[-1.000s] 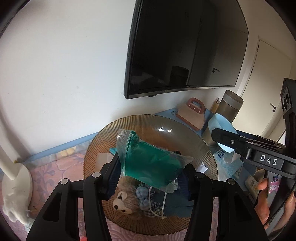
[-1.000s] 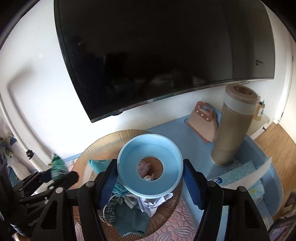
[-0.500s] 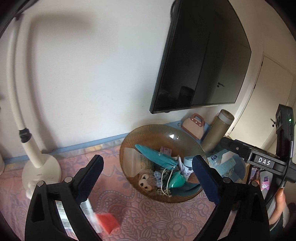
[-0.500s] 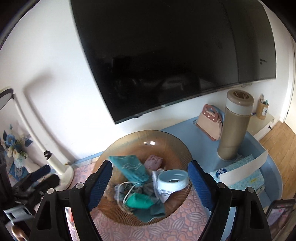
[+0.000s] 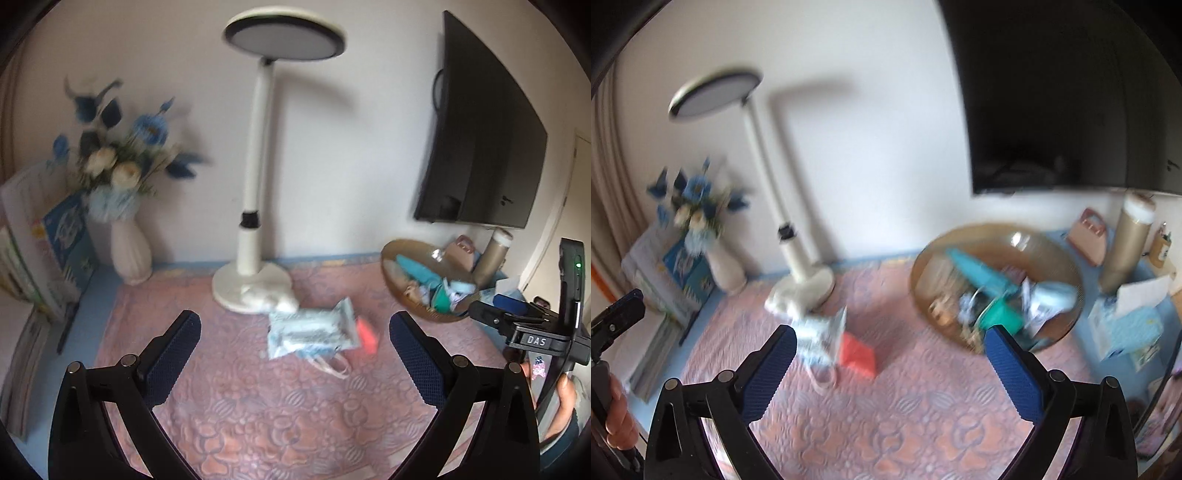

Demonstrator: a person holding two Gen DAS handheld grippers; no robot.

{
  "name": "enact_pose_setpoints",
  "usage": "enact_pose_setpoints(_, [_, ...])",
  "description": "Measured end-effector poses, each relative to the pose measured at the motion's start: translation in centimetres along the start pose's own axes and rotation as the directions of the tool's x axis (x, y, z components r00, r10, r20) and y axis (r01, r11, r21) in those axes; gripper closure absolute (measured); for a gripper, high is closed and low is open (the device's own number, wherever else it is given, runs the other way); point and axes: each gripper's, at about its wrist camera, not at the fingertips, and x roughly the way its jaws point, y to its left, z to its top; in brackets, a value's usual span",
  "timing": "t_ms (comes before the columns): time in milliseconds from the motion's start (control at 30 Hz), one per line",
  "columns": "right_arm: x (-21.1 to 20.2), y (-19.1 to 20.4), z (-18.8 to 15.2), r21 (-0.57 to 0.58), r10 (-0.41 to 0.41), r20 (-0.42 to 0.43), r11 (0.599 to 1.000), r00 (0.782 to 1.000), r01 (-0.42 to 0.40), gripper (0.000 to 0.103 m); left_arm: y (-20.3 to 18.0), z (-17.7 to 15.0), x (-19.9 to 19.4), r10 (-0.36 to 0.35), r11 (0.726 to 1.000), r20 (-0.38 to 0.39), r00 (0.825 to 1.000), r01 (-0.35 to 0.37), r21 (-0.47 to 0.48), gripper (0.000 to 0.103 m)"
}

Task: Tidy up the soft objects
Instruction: 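Move both open tools back over the remaining wipes pack and orange pouch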

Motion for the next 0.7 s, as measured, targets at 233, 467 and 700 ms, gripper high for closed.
enact_pose_setpoints(233, [6.7, 3.7, -10.0, -0.075, 0.004, -0.144, 0.997, 0.99, -0.015, 0.001, 5.7, -10.7, 7.2, 0.04, 0.984, -0.184, 0.982, -0.071, -0.165, 0.001])
enact_pose_setpoints(467, [11.4, 3.3, -15.0, -0.116, -0.039, -0.262, 0.993, 0.964, 0.009, 0.001, 5.0, -13.3, 8.6, 0.115, 0.984, -0.211, 0.971, -0.14, -0.106, 0.001])
enact_pose_setpoints(700, [12.9, 3.1, -15.4, -0.119, -0.054, -0.329, 0.993, 0.943, 0.015, 0.0, 4.4, -13.4, 9.2, 0.157, 0.981, -0.242, 0.958, -0.179, -0.071, 0.001])
